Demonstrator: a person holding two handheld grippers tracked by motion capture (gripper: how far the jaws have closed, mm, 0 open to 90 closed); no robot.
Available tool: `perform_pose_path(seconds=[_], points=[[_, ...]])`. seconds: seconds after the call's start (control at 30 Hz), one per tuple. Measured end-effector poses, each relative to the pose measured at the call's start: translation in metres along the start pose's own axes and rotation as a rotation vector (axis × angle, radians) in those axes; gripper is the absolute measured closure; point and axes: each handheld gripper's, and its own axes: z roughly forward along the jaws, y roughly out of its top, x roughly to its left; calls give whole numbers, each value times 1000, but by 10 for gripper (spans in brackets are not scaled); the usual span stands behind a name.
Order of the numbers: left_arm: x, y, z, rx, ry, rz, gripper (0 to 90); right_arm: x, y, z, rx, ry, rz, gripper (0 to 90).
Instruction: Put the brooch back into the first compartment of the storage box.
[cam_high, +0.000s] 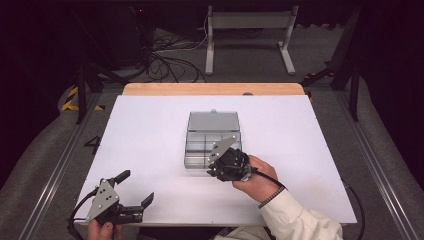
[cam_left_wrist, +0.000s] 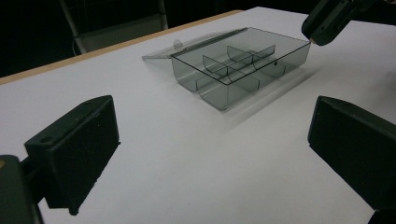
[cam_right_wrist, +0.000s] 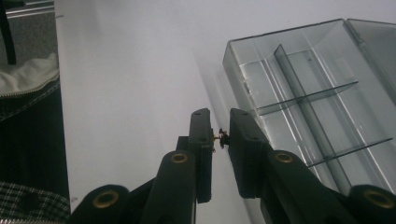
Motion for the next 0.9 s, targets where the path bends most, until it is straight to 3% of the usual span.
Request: perform_pose_path(seconds=[0.53, 0.9], points=[[0, 0, 0, -1, 0, -6, 27, -21, 22, -2, -60, -27, 71, 797], [1, 0, 0, 0, 0, -4, 27, -38, 27, 7, -82, -62, 133, 798]])
